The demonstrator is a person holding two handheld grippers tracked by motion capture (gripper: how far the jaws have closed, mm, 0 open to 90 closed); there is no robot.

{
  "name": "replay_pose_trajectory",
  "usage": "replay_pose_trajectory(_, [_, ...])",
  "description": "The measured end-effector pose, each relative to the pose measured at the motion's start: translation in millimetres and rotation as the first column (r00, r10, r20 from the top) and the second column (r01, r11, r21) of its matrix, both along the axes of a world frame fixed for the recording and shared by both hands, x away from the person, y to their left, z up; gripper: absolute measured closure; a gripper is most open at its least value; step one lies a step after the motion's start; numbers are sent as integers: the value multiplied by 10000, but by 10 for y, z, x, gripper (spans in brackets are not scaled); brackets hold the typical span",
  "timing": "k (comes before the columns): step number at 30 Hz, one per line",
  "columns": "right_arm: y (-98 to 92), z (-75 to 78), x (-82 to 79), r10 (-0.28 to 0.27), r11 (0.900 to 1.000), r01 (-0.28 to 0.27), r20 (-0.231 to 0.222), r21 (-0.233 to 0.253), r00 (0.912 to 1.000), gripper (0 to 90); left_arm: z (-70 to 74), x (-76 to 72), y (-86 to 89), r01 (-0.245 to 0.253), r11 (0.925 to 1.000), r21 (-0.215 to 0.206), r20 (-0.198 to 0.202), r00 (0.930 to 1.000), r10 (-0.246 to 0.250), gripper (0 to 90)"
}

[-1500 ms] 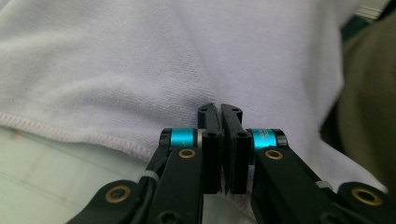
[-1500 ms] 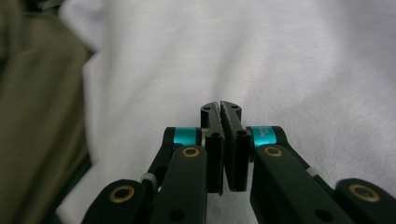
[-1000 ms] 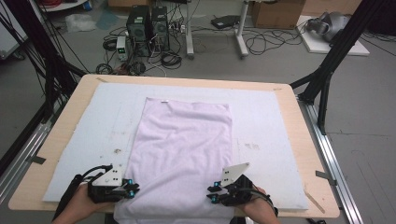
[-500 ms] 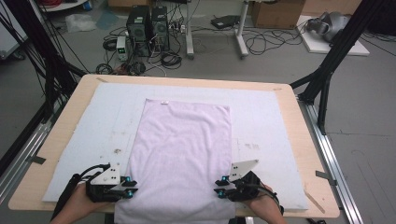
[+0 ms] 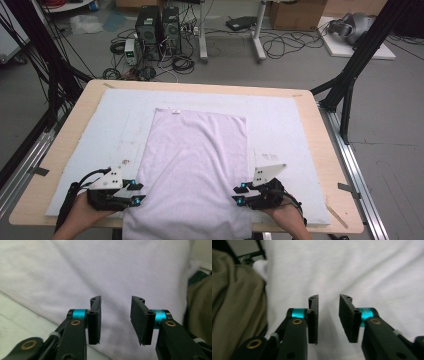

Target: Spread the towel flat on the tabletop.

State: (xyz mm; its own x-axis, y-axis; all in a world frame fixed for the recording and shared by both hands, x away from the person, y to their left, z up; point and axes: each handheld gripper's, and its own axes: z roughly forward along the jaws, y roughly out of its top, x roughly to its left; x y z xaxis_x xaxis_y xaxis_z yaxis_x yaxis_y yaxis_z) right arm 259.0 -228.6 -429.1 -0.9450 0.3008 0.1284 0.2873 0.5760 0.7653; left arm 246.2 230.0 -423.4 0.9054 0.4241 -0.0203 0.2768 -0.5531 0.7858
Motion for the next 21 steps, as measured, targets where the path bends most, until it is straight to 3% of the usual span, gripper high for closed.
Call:
replay_pose_trajectory(6, [-73, 42, 228, -961, 9953, 958, 191, 151, 9952, 533, 47, 247, -40, -629, 9970, -452, 86, 9980, 633, 513])
replay_pose_trajectory(12, [-114, 50, 448, -1838, 9828, 1832, 276, 220, 9826, 403, 25, 468, -43, -1232, 9911, -496, 12, 9924, 1234, 453])
replay_pose_trajectory(14, [-109, 49, 506, -1967, 9801, 1963, 137, 304, 9804, 377, 0, 531, -53, -1337, 9902, -403, -23, 9910, 1337, 437])
replay_pose_trajectory(21, [-51, 33, 654, -2257, 9741, 2252, 276, 193, 9738, 312, -23, 673, -140, -1408, 9892, -416, 31, 9900, 1411, 403])
